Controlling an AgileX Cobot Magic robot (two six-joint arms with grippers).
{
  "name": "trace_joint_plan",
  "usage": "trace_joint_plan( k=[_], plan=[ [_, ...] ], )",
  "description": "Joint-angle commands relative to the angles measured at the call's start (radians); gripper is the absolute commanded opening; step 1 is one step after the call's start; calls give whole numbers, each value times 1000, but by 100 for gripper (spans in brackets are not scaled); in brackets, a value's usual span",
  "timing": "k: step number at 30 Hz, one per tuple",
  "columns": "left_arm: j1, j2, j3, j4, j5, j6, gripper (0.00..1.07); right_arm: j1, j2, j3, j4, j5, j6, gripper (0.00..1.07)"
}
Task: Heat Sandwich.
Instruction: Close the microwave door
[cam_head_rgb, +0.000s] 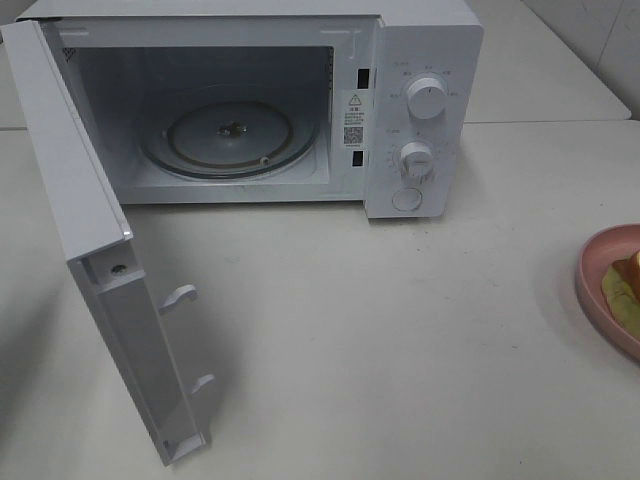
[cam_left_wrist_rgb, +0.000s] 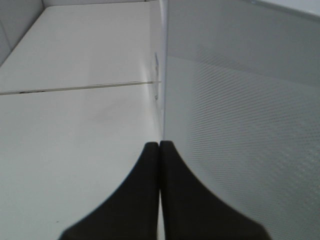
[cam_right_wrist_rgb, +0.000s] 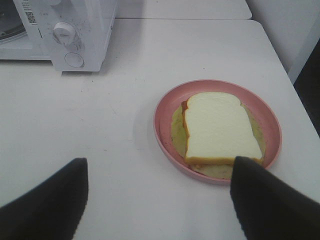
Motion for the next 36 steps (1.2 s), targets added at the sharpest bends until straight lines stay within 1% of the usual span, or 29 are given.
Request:
trace_joint_plan(
  k=[1, 3, 5, 6, 7, 8, 9, 10, 11, 12, 14, 15, 16, 17, 19, 20, 21, 22, 23, 24, 25, 27, 28, 29, 30, 32, 33, 34, 36],
  plan=[
    [-6, 39, -13, 64, -98, -55, 0, -7, -28, 1, -1, -7, 2, 75],
    [-8, 74, -13, 70, -139, -57, 0, -7, -28, 1, -1, -7, 2, 74],
    [-42, 108, -18, 53, -155, -44, 0, -7, -28, 1, -1, -7, 2, 73],
    [-42, 108, -18, 53, -155, -44, 0, -7, -28, 1, -1, -7, 2, 73],
    [-62, 120, -23, 44, -154, -33, 0, -7, -28, 1, -1, -7, 2, 73],
    [-108, 144, -36, 29, -153, -9, 0, -7, -28, 1, -1, -7, 2, 73],
    [-132, 157, -45, 19, -153, 5, 0, -7, -28, 1, -1, -7, 2, 73],
    [-132, 157, -45, 19, -153, 5, 0, -7, -28, 1, -1, -7, 2, 73],
    [-151, 169, -51, 9, -153, 12, 0, -7, -28, 1, -1, -7, 2, 73],
    [-194, 191, -65, -31, -155, 29, 0, -7, -28, 1, -1, -7, 2, 73],
    [-227, 212, -78, -78, -155, 43, 0, -7, -28, 1, -1, -7, 2, 73],
    [-227, 212, -78, -78, -155, 43, 0, -7, -28, 1, -1, -7, 2, 73],
    [-246, 222, -83, -106, -155, 50, 0, -7, -28, 1, -1, -7, 2, 73],
    [-281, 239, -93, -159, -159, 53, 0, -7, -28, 1, -1, -7, 2, 73],
    [-295, 248, -98, -176, -161, 54, 0, -7, -28, 1, -1, -7, 2, 73],
    [-315, 258, -105, -195, -161, 62, 0, -7, -28, 1, -1, -7, 2, 73],
    [-352, 274, -119, -226, -161, 93, 0, -7, -28, 1, -1, -7, 2, 73],
    [-373, 285, -128, -242, -161, 111, 0, -7, -28, 1, -1, -7, 2, 73],
    [-394, 294, -137, -258, -161, 126, 0, -7, -28, 1, -1, -7, 2, 73],
    [-394, 294, -137, -258, -161, 126, 0, -7, -28, 1, -1, -7, 2, 73],
    [-433, 314, -154, -297, -161, 156, 0, -7, -28, 1, -1, -7, 2, 73],
    [-478, 332, -174, -358, -161, 187, 0, -7, -28, 1, -1, -7, 2, 73],
    [-496, 339, -182, -386, -161, 199, 0, -7, -28, 1, -1, -7, 2, 73],
    [-496, 339, -182, -386, -161, 199, 0, -7, -28, 1, -1, -7, 2, 73],
    [-541, 357, -205, -453, -161, 236, 0, -7, -28, 1, -1, -7, 2, 73],
    [-580, 376, -232, -511, -161, 274, 0, -7, -28, 1, -1, -7, 2, 73],
    [-580, 376, -232, -511, -161, 274, 0, -7, -28, 1, -1, -7, 2, 73],
    [-622, 396, -259, -574, -156, 309, 0, -7, -28, 1, -1, -7, 2, 73],
    [-655, 417, -289, -619, -154, 330, 0, -7, -28, 1, -1, -7, 2, 73]
  ],
)
